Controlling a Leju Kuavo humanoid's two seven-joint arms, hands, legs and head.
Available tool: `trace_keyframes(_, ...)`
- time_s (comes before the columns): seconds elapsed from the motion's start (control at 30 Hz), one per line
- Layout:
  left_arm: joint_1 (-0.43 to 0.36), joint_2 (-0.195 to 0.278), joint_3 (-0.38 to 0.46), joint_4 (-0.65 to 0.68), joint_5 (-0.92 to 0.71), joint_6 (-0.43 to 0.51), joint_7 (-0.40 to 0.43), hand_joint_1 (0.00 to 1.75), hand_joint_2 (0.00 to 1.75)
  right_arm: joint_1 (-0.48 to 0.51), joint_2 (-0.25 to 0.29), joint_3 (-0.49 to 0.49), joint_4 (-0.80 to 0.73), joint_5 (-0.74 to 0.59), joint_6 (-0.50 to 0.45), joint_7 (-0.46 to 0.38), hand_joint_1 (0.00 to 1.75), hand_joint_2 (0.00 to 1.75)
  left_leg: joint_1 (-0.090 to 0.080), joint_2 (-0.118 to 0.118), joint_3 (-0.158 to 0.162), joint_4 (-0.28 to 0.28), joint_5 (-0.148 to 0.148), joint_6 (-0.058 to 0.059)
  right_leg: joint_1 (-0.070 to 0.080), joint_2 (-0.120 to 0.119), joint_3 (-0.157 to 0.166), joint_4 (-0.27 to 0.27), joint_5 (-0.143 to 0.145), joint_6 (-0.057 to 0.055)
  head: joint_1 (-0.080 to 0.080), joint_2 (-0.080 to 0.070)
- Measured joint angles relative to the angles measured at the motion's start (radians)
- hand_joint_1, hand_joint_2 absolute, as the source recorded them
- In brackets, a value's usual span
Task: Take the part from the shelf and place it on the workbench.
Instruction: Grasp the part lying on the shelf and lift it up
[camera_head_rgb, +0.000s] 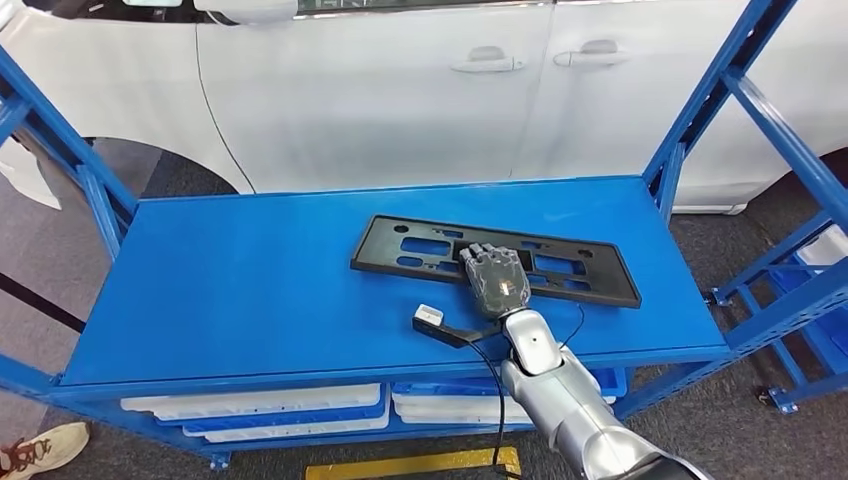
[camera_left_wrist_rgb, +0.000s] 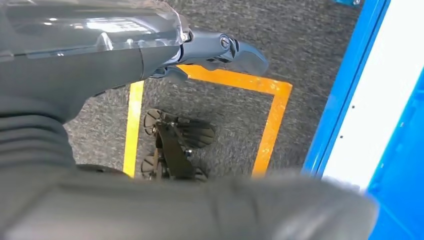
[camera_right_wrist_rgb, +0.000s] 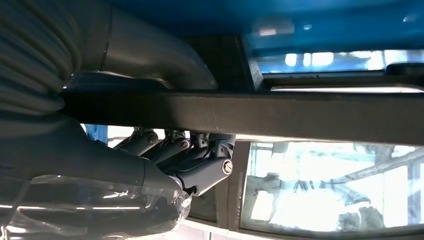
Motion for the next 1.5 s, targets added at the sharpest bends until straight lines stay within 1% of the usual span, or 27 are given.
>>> trace_keyframes(0.07,0.001,0.001,-0.003,0.000,-0.002,0.002,-0.004,0.00,1.75,0.000,-0.001,-0.003,-0.007,-0.003,0.000,-0.003,1.75,1.75,0.003,0.001,-0.001,0.003,-0.005,-0.012,-0.001,0.000,0.003,-0.007,0.004,-0.012,0.000,0.000)
trace_keyframes(0.1,0.001,0.001,-0.004,0.000,-0.001,0.006,-0.006,0.00,1.75,0.000,-0.002,-0.005,-0.010,-0.006,0.000,-0.005,1.75,1.75,0.005,0.001,-0.008,0.021,-0.019,-0.018,-0.003,0.000,0.006,-0.012,0.006,-0.018,0.000,0.000)
trace_keyframes(0.13,0.001,0.001,-0.004,0.000,0.000,0.012,-0.008,0.00,1.75,0.001,-0.002,-0.006,-0.014,-0.011,0.000,-0.010,1.75,1.75,0.006,0.002,-0.025,0.061,-0.044,-0.023,-0.005,-0.001,0.008,-0.015,0.008,-0.022,0.000,0.000)
trace_keyframes(0.2,0.002,0.001,-0.004,0.000,0.003,0.022,-0.008,0.00,1.75,0.006,-0.001,-0.007,-0.026,-0.034,0.000,-0.036,1.75,1.75,0.009,0.002,-0.084,0.192,-0.109,-0.032,-0.005,-0.002,0.008,-0.016,0.008,-0.026,0.000,0.000)
trace_keyframes(0.23,0.003,0.001,-0.004,0.000,0.004,0.025,-0.006,0.00,1.75,0.013,-0.001,-0.010,-0.038,-0.058,0.000,-0.061,1.75,1.75,0.009,0.002,-0.112,0.252,-0.130,-0.035,-0.004,-0.001,0.008,-0.015,0.008,-0.026,0.000,0.000)
trace_keyframes(0.27,0.004,0.001,-0.004,0.000,0.003,0.025,-0.004,0.00,1.75,0.023,-0.001,-0.014,-0.058,-0.093,0.000,-0.100,1.75,1.75,0.010,0.002,-0.127,0.282,-0.133,-0.037,-0.004,-0.001,0.008,-0.015,0.008,-0.026,0.000,0.000)
trace_keyframes(0.3,0.005,0.002,-0.004,0.000,0.002,0.024,-0.003,0.00,1.75,0.033,-0.001,-0.021,-0.083,-0.134,0.000,-0.146,1.75,1.75,0.010,0.002,-0.122,0.271,-0.116,-0.037,-0.004,0.000,0.008,-0.014,0.007,-0.026,0.000,0.000)
trace_keyframes(0.33,0.006,0.003,-0.004,0.000,0.001,0.022,-0.004,0.00,1.75,0.041,0.000,-0.027,-0.111,-0.173,0.000,-0.190,1.75,1.75,0.010,0.002,-0.097,0.219,-0.084,-0.035,-0.004,0.001,0.009,-0.013,0.007,-0.025,0.000,0.000)
trace_keyframes(0.4,0.003,0.006,-0.004,0.000,-0.002,0.019,-0.006,0.00,1.75,0.050,0.005,-0.038,-0.161,-0.224,0.000,-0.245,1.75,1.75,0.008,0.003,-0.026,0.073,-0.023,-0.027,-0.003,0.005,0.010,-0.011,0.005,-0.020,0.000,0.000)
trace_keyframes(0.47,-0.002,0.007,-0.005,0.000,-0.004,0.017,-0.008,0.00,1.75,0.055,0.008,-0.046,-0.192,-0.246,0.000,-0.260,1.75,1.75,0.003,0.001,0.008,-0.001,-0.004,-0.013,0.000,0.006,0.009,-0.010,0.005,-0.010,0.000,0.000)
trace_keyframes(0.53,-0.002,0.007,-0.007,0.000,-0.005,0.016,-0.011,0.00,1.75,0.069,0.009,-0.053,-0.223,-0.311,0.000,-0.313,1.75,1.75,0.002,-0.001,0.008,-0.005,-0.002,0.001,0.000,0.005,0.008,-0.012,0.008,0.002,0.000,0.000)
trace_keyframes(0.6,-0.001,0.007,-0.011,0.000,-0.011,0.009,-0.013,0.00,1.75,0.091,0.008,-0.058,-0.285,-0.494,0.007,-0.451,1.75,1.75,0.005,0.001,0.009,-0.012,0.005,0.014,-0.001,0.004,0.000,0.005,-0.008,0.013,0.000,0.000)
trace_keyframes(0.67,-0.006,0.008,-0.016,0.000,-0.018,-0.016,-0.014,0.00,1.75,0.123,-0.002,-0.051,-0.406,-0.801,0.040,-0.600,1.75,1.75,0.007,0.003,0.009,-0.017,0.010,0.025,-0.002,0.004,-0.041,0.097,-0.066,0.019,0.000,0.000)
trace_keyframes(0.73,-0.015,0.009,-0.021,0.000,-0.021,-0.044,-0.015,0.00,1.75,0.160,-0.026,-0.028,-0.581,-1.116,0.111,-0.664,1.75,1.75,0.005,0.002,0.007,-0.016,0.009,0.029,-0.004,0.004,-0.104,0.233,-0.128,0.021,0.000,0.000)
trace_keyframes(0.77,-0.020,0.009,-0.023,0.000,-0.022,-0.054,-0.015,0.00,1.75,0.177,-0.040,-0.017,-0.677,-1.236,0.166,-0.670,1.75,1.75,0.004,0.001,0.007,-0.015,0.009,0.030,-0.004,0.004,-0.123,0.273,-0.136,0.021,0.000,0.000)
trace_keyframes(0.8,-0.023,0.010,-0.025,0.000,-0.022,-0.061,-0.014,0.00,1.75,0.190,-0.052,-0.007,-0.775,-1.332,0.238,-0.673,1.75,1.75,0.003,0.000,0.007,-0.013,0.007,0.029,-0.005,0.004,-0.125,0.275,-0.126,0.021,0.000,0.000)
trace_keyframes(0.83,-0.026,0.010,-0.028,0.000,-0.022,-0.066,-0.012,0.00,1.75,0.199,-0.060,-0.001,-0.870,-1.400,0.318,-0.675,1.75,1.75,0.003,-0.001,0.007,-0.011,0.005,0.027,-0.005,0.003,-0.108,0.237,-0.097,0.019,0.000,0.000)
trace_keyframes(0.9,-0.034,0.009,-0.033,0.000,-0.021,-0.072,-0.010,0.00,1.75,0.203,-0.066,0.003,-1.041,-1.478,0.466,-0.681,1.75,1.75,0.001,0.000,0.007,-0.002,-0.003,0.020,-0.005,0.003,-0.042,0.100,-0.032,0.015,0.000,0.000)
trace_keyframes(0.97,-0.044,0.008,-0.038,0.000,-0.019,-0.074,-0.009,0.00,1.75,0.202,-0.064,0.004,-1.167,-1.507,0.538,-0.686,1.75,1.75,-0.002,0.000,0.005,0.006,-0.010,0.011,-0.002,0.003,-0.001,0.016,-0.008,0.008,0.000,0.000)
trace_keyframes(1.07,-0.050,0.009,-0.042,0.000,-0.019,-0.074,-0.009,0.00,1.75,0.205,-0.064,0.004,-1.283,-1.518,0.556,-0.684,1.75,1.75,-0.001,-0.001,0.006,0.006,-0.014,-0.005,0.001,0.002,0.004,0.003,-0.008,-0.009,0.000,0.000)
trace_keyframes(1.13,-0.052,0.009,-0.043,0.000,-0.019,-0.074,-0.009,0.00,1.75,0.207,-0.063,0.002,-1.328,-1.520,0.558,-0.681,1.75,1.75,0.001,0.001,-0.009,0.041,-0.041,-0.017,-0.004,0.001,0.007,-0.005,-0.004,-0.021,0.000,0.000)
trace_keyframes(1.23,-0.055,0.009,-0.044,0.000,-0.019,-0.074,-0.009,0.00,1.75,0.209,-0.062,0.002,-1.371,-1.532,0.577,-0.681,1.75,1.75,0.006,0.002,-0.090,0.220,-0.128,-0.031,-0.005,0.000,0.009,-0.007,-0.004,-0.028,0.000,0.000)
trace_keyframes(1.27,-0.054,0.009,-0.044,0.000,-0.018,-0.074,-0.009,0.00,1.75,0.210,-0.060,0.001,-1.380,-1.548,0.608,-0.681,1.75,1.75,0.007,0.002,-0.114,0.268,-0.141,-0.034,-0.004,0.000,0.009,-0.007,-0.004,-0.029,0.000,0.000)
trace_keyframes(1.3,-0.054,0.009,-0.045,0.000,-0.018,-0.073,-0.009,0.00,1.75,0.210,-0.054,-0.002,-1.385,-1.572,0.657,-0.680,1.75,1.75,0.007,0.002,-0.121,0.281,-0.135,-0.034,-0.004,0.000,0.009,-0.006,-0.005,-0.029,0.000,0.000)
trace_keyframes(1.33,-0.054,0.009,-0.045,0.000,-0.017,-0.071,-0.009,0.00,1.75,0.210,-0.047,-0.005,-1.388,-1.602,0.713,-0.678,1.75,1.75,0.007,0.002,-0.109,0.254,-0.110,-0.033,-0.003,0.001,0.011,-0.006,-0.005,-0.029,0.000,0.000)
trace_keyframes(1.43,-0.059,0.010,-0.045,0.000,-0.011,-0.063,-0.010,0.00,1.75,0.201,-0.032,-0.004,-1.378,-1.714,0.846,-0.653,1.75,1.75,0.001,0.003,-0.018,0.055,-0.016,-0.012,0.000,0.002,0.014,-0.005,-0.006,-0.025,0.000,0.000)
trace_keyframes(1.5,-0.060,0.011,-0.045,0.000,-0.002,-0.058,-0.011,0.00,1.75,0.190,-0.031,0.005,-1.352,-1.789,0.895,-0.624,1.75,1.75,-0.005,0.002,0.006,-0.001,-0.001,-0.002,0.001,0.001,0.011,-0.005,-0.003,-0.016,0.000,0.000)
